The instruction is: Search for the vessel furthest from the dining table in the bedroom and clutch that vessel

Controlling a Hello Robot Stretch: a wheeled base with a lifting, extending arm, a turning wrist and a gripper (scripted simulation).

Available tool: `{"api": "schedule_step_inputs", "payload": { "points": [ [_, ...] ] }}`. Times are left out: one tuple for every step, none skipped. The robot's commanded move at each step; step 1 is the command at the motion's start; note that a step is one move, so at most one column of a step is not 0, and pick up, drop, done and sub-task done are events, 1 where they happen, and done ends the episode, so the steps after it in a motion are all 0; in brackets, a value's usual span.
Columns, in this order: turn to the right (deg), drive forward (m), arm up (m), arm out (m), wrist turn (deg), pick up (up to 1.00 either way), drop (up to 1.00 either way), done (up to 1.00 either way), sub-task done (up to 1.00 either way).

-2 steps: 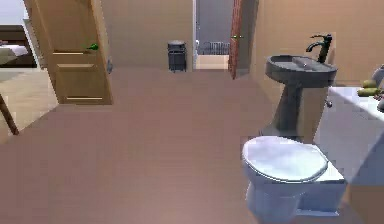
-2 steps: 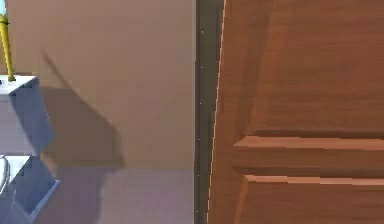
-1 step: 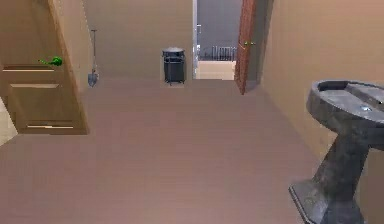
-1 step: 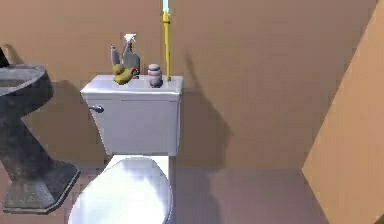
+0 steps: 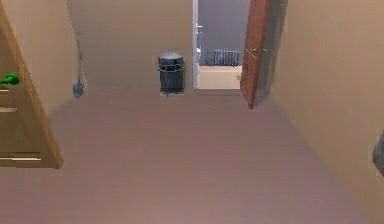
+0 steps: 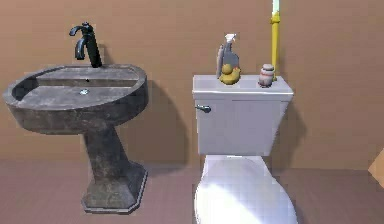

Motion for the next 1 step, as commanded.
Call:
{"api": "schedule_step_inputs", "payload": {
  "points": [
    [6.0,0.0,0.0,0.0,0.0,0.0,0.0,0.0,0.0]
  ]
}}
